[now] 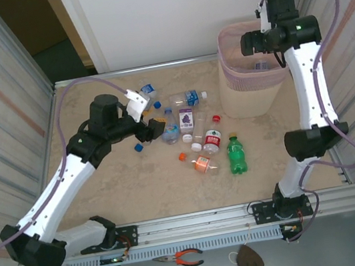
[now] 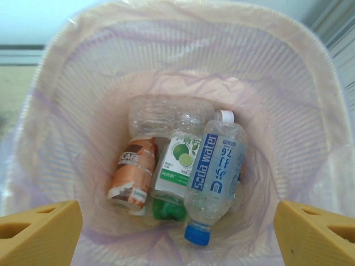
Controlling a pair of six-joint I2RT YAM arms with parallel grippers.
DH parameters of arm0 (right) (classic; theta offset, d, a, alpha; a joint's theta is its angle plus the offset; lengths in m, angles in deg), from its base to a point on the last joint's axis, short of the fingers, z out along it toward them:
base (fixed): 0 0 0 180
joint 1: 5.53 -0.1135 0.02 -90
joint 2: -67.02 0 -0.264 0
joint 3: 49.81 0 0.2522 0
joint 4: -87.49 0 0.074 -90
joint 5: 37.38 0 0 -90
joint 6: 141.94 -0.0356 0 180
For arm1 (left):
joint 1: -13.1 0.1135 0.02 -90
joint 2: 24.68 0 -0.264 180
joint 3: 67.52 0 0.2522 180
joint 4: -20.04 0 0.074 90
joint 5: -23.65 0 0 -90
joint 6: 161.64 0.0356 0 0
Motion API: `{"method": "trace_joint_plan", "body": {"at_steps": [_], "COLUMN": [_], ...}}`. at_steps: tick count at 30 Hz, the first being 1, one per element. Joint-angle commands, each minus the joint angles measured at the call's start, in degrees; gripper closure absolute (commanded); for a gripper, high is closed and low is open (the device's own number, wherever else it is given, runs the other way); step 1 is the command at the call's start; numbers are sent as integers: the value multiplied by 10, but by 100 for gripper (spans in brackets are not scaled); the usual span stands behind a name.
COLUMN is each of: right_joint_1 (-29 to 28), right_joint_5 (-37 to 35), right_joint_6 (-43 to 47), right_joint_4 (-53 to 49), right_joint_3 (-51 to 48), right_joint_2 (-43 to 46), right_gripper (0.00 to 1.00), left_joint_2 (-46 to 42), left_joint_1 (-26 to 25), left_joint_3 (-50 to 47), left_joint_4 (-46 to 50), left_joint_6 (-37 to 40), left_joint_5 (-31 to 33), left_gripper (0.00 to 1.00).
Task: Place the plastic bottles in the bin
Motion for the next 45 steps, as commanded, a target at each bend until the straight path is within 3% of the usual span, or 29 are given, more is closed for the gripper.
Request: {"method": "trace_joint_plan", "body": {"at_steps": [1,14,33,45], "right_joint_1": [-6,-5,-6,-10], "right_joint_5": [4,38,51,59], "right_joint_6": [0,-14,-20,-22], "right_joint_4": [26,125,133,137], "right_joint_3": [-26,-194,-238,-238], "right_joint_2": [59,214,254,260], "right_gripper": [12,11,11,11], "left_joint_2": [24,172,380,431], "left_joint_1": [15,45,47,58], "left_joint_3": [25,34,120,132], "left_joint_4": [57,130,168,166], "left_joint_6": [29,76,124,138], "left_joint_5": [30,147,253,228], "left_gripper": [30,29,14,12]}}
